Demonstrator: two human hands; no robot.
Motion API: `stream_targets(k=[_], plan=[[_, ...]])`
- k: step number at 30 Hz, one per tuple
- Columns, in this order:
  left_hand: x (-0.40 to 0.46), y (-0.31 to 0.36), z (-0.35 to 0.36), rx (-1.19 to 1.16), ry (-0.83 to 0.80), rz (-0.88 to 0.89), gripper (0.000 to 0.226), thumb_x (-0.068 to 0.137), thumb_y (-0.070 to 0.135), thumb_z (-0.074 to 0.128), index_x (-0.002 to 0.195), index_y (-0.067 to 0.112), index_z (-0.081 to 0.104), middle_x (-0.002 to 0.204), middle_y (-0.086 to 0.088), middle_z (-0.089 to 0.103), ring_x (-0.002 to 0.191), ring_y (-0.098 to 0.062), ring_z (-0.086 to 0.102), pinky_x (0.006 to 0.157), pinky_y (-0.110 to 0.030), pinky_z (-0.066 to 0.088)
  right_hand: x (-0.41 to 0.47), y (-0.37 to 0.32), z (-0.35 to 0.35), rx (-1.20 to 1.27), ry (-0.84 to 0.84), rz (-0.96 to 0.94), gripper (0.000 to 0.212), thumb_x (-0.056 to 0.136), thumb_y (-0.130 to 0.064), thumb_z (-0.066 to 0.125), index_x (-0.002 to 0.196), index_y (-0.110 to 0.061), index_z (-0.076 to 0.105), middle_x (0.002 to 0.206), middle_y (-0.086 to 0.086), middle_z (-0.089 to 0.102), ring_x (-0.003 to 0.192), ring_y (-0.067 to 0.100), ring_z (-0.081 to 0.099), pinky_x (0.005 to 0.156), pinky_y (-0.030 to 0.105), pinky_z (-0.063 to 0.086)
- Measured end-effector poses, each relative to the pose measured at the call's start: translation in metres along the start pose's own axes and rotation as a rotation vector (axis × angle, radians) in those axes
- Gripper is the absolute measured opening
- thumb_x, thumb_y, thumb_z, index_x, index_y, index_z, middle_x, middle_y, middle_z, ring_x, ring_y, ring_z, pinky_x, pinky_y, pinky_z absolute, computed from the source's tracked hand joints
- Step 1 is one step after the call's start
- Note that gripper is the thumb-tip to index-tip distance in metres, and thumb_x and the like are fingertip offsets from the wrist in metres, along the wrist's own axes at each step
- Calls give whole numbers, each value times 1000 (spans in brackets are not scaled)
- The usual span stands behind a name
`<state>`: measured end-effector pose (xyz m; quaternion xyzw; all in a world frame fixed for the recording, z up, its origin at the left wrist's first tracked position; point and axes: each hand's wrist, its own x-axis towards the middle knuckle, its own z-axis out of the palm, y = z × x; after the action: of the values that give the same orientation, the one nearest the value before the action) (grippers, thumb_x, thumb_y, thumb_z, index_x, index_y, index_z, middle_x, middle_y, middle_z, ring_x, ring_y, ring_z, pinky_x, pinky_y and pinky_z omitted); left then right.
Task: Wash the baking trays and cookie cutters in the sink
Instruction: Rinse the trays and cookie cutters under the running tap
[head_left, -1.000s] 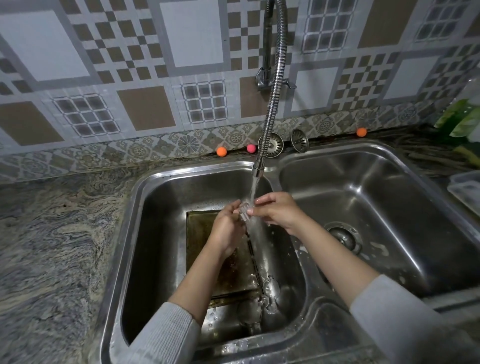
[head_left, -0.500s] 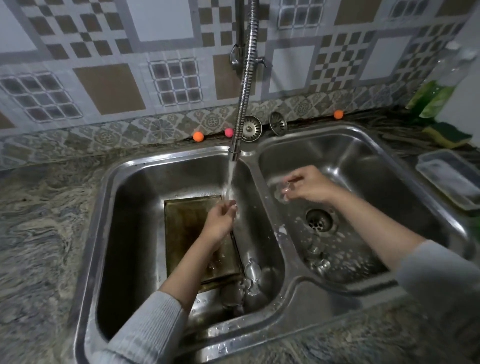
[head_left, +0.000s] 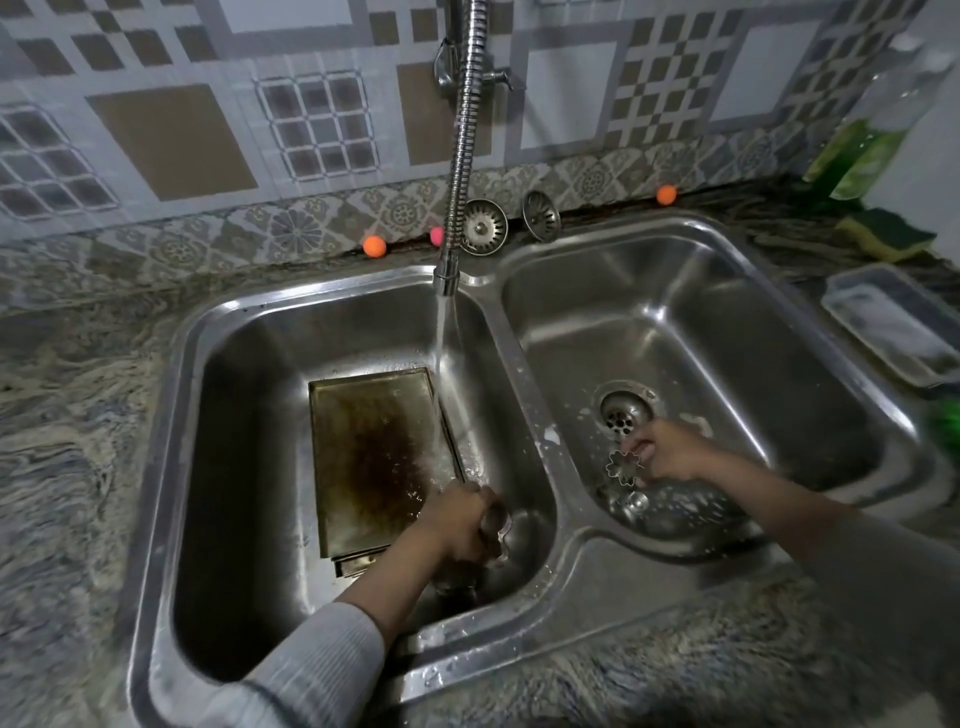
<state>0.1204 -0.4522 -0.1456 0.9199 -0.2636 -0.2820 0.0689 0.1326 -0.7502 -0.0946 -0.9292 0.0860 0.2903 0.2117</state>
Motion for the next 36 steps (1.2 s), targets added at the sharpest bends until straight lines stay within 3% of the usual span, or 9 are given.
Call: stream_targets(k=[5,10,15,18,22,24,27,29,36], plan=[[1,3,-2,142,-62,22,88,66,42,80,138,18,35,136,-7,45,129,-27,38,102,-41,28,8,3,11,-61,-74,-13,45,69,1,78,110,-11,65,108,9,67,91,18,63,65,13,46],[3,4,2,153,-21,11,75,75,46,71,138,23,37,135,-6,46,128,-28,38,103,-42,27,8,-8,7,-70,-30,-50,61,71,-7,79,127,-11,57,124,4,62,112,18,58,83,16,42],[6,9,3,150,56,-8,61,81,44,65,133,24,44,131,-6,51,125,-27,44,103,-41,28,10,-22,3,108,44,-114,56,72,-8,80,123,-15,60,119,3,62,102,10,56,81,16,41],[5,4,-1,-14,140,-18,51,83,39,62,128,22,48,117,-7,57,112,-26,54,99,-39,38,9,-32,-2,183,119,-199,48,72,-12,81,116,-18,65,113,0,65,102,11,60,86,21,47],[2,-9,-18,-417,411,-46,18,81,10,59,97,9,66,90,-8,62,82,-23,62,79,-39,52,5,-59,-9,364,273,-315,30,76,-13,78,103,-22,68,100,0,70,96,11,65,84,22,50],[2,-17,-23,-462,461,-57,18,79,6,61,96,8,68,92,-11,64,82,-24,63,80,-38,52,1,-77,-12,438,313,-363,25,77,-13,77,100,-21,69,95,0,70,91,10,66,85,24,52],[0,-11,-24,-330,149,-43,60,75,30,75,129,19,52,120,-7,53,108,-23,56,92,-30,46,-3,-100,-13,476,305,-424,26,78,-11,76,104,-12,70,96,3,70,90,12,65,85,24,52],[0,0,-18,-137,19,-31,80,71,45,77,139,25,40,130,-5,47,118,-25,50,97,-37,39,-3,-107,-13,473,298,-438,28,79,-10,75,106,-10,69,99,3,70,91,12,65,85,23,52],[7,18,-2,138,-74,-21,93,65,51,78,142,19,35,139,-9,39,129,-28,33,105,-43,25,-5,-100,-11,460,311,-431,27,78,-11,75,104,-11,69,100,0,68,90,12,64,80,20,51]])
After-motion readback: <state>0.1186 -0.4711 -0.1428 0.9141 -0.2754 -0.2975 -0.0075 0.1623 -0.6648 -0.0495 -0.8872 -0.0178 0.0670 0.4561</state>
